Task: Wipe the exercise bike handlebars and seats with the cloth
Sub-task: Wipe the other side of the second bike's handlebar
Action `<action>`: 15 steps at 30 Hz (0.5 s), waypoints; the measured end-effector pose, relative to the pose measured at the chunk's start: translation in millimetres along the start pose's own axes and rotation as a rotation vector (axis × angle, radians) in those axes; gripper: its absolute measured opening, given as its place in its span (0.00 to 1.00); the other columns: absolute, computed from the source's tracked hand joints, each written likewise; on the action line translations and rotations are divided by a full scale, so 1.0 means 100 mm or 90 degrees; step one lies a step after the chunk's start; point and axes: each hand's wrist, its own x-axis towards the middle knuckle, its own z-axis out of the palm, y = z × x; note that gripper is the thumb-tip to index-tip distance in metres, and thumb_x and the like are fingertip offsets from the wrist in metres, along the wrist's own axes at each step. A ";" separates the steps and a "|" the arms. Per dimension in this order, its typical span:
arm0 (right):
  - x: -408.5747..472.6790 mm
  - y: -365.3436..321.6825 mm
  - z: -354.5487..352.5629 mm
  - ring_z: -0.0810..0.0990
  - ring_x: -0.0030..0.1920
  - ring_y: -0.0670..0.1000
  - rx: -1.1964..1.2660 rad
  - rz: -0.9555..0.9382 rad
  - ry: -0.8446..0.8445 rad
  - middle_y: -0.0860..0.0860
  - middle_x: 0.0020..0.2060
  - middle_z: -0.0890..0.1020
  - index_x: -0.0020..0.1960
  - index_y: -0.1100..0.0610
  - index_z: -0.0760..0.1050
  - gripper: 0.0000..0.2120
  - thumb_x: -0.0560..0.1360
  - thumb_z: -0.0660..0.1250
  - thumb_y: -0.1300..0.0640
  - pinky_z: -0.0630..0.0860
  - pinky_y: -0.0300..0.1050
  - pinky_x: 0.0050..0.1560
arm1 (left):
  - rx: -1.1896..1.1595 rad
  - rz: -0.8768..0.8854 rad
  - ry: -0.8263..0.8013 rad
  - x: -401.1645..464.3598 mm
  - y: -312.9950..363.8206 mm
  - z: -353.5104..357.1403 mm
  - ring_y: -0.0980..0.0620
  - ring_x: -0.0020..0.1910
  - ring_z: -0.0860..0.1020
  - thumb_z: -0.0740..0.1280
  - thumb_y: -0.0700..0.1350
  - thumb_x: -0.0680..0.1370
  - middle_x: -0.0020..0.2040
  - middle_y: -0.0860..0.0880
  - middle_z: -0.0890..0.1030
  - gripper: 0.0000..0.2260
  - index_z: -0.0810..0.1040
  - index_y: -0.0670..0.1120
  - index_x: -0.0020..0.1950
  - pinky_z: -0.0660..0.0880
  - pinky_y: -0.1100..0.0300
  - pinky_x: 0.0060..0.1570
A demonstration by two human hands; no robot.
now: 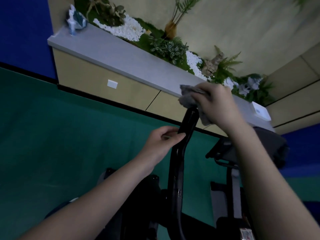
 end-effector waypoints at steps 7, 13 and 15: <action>-0.50 -0.17 0.37 0.73 0.26 0.38 0.237 0.321 0.177 0.48 0.29 0.75 0.44 0.56 0.71 0.09 0.82 0.56 0.60 0.70 0.29 0.27 | 0.096 0.002 -0.040 0.09 0.11 0.00 0.60 0.40 0.76 0.70 0.43 0.75 0.45 0.50 0.81 0.06 0.79 0.46 0.52 0.71 0.75 0.38; -0.86 -0.33 0.71 0.74 0.29 0.47 0.306 0.456 0.239 0.50 0.30 0.75 0.40 0.54 0.68 0.12 0.82 0.57 0.59 0.67 0.36 0.29 | 0.138 -0.006 -0.144 0.18 0.19 -0.17 0.62 0.47 0.79 0.67 0.45 0.77 0.48 0.53 0.83 0.04 0.81 0.53 0.48 0.73 0.70 0.48; -1.01 -0.37 0.76 0.73 0.29 0.46 0.302 0.467 0.215 0.51 0.31 0.76 0.41 0.56 0.71 0.10 0.82 0.58 0.59 0.66 0.34 0.28 | 0.156 -0.009 -0.158 0.23 0.21 -0.21 0.61 0.48 0.80 0.67 0.46 0.77 0.47 0.53 0.83 0.04 0.81 0.52 0.49 0.74 0.68 0.50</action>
